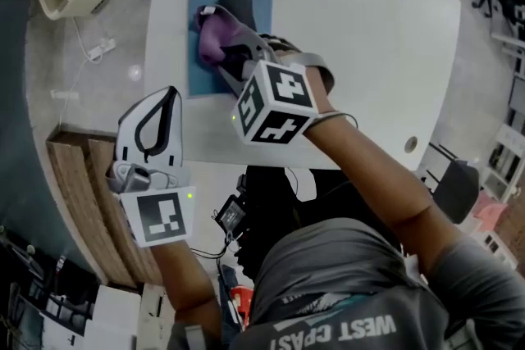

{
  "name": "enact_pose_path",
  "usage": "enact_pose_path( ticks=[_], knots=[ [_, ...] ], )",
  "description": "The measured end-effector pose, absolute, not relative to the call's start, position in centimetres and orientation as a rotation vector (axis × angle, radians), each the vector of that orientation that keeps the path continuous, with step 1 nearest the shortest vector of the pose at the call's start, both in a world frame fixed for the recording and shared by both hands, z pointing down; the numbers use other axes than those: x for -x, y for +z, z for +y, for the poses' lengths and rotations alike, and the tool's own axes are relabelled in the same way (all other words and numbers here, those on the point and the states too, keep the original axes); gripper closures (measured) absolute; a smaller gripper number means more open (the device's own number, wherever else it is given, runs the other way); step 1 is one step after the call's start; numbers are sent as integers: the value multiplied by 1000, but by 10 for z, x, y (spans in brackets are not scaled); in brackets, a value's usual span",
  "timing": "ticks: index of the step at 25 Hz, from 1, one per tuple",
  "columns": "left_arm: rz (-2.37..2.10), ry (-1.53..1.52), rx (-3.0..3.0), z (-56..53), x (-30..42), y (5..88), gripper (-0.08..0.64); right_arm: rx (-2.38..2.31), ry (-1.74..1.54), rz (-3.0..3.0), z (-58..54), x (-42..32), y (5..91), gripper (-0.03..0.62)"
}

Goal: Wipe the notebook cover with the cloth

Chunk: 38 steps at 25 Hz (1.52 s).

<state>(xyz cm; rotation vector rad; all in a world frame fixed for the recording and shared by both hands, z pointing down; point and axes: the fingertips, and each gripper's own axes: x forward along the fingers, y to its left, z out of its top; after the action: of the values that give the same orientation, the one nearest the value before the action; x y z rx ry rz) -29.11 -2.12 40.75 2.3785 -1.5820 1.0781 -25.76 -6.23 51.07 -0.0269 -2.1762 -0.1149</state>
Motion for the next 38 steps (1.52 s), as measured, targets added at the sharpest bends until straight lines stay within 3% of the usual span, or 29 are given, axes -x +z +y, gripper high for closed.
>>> enact_pose_path(
  ticks=[7, 21, 33, 38],
  knots=[
    [-1608, 1085, -2347, -9, 302, 408, 560, 73, -117, -2221, -54, 290, 509, 486],
    [-1511, 1085, -2450, -41, 273, 409, 560, -190, -12, -2119, -113, 190, 510, 488],
    [-1587, 1075, -2368, -16, 302, 412, 560, -10, -138, -2188, -88, 290, 511, 486],
    [-1590, 1078, -2363, -15, 308, 414, 560, -21, -113, -2199, -90, 291, 510, 486]
  ],
)
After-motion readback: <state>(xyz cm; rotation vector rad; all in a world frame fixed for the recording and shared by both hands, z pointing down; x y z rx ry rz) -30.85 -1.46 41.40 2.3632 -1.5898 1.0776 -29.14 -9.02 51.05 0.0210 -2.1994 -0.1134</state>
